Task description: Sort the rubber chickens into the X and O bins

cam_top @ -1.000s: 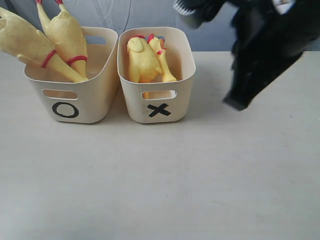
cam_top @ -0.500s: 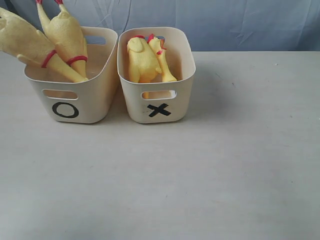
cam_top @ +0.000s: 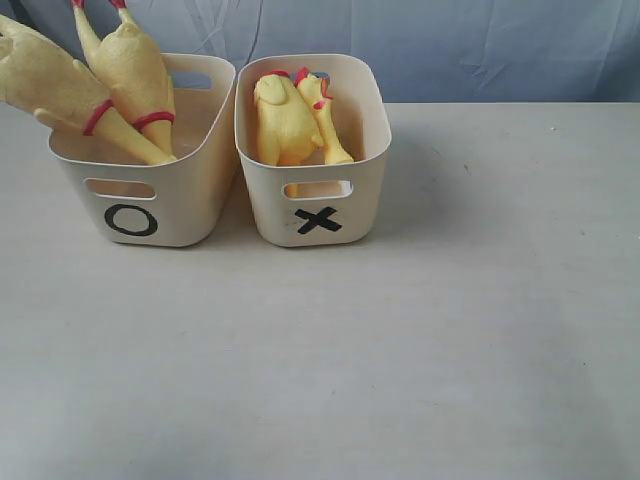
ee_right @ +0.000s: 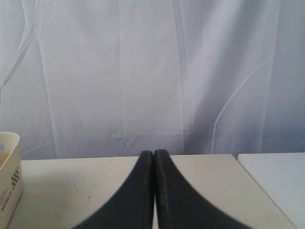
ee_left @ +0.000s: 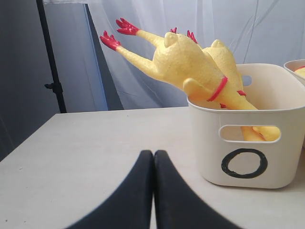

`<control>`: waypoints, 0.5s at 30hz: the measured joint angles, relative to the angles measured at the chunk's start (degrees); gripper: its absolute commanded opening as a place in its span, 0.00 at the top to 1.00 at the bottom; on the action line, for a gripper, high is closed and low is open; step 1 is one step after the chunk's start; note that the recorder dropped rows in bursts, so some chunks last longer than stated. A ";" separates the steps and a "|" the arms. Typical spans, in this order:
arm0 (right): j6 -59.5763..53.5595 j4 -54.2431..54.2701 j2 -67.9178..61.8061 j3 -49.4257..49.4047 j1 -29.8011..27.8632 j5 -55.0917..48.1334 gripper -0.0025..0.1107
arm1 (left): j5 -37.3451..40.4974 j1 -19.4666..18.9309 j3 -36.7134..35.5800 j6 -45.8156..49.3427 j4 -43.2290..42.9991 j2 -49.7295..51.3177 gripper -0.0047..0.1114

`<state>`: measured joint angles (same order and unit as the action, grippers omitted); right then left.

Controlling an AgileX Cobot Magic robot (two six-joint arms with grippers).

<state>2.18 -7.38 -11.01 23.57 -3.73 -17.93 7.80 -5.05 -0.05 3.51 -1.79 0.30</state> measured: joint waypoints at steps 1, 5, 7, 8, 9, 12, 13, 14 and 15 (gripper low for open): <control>0.33 0.30 1.33 -2.55 0.00 1.65 0.98 | 0.00 0.00 0.00 0.00 0.00 0.00 0.96; 1.80 5.57 6.59 -11.20 0.00 5.54 0.98 | 0.00 0.00 0.00 0.00 0.00 0.00 0.96; 2.10 8.13 9.26 -14.80 0.00 5.78 0.98 | 0.00 0.00 0.00 0.00 0.00 0.00 0.96; 2.27 8.64 10.09 -16.31 0.00 5.93 0.98 | 0.00 0.00 0.00 0.00 0.00 0.00 0.96; 2.25 8.77 10.46 -17.63 0.00 6.18 0.98 | 0.00 0.00 0.00 0.00 0.00 0.00 0.96; 2.30 8.45 10.57 -20.46 0.00 6.47 0.98 | 0.00 0.00 0.00 0.00 0.00 0.00 0.96; 2.30 8.45 10.57 -21.17 0.00 6.57 0.98 | 0.00 0.00 0.00 0.00 0.00 0.00 0.96; 2.30 8.45 10.57 -22.04 0.00 6.57 0.98 | 0.00 0.00 0.00 0.00 0.00 0.00 0.96; 2.39 8.45 10.57 -22.73 0.26 6.57 0.98 | 0.00 0.00 0.00 0.00 0.00 0.00 0.96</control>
<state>4.57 1.07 -0.44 0.83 -3.47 -11.36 7.80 -5.05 -0.05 3.51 -1.79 0.30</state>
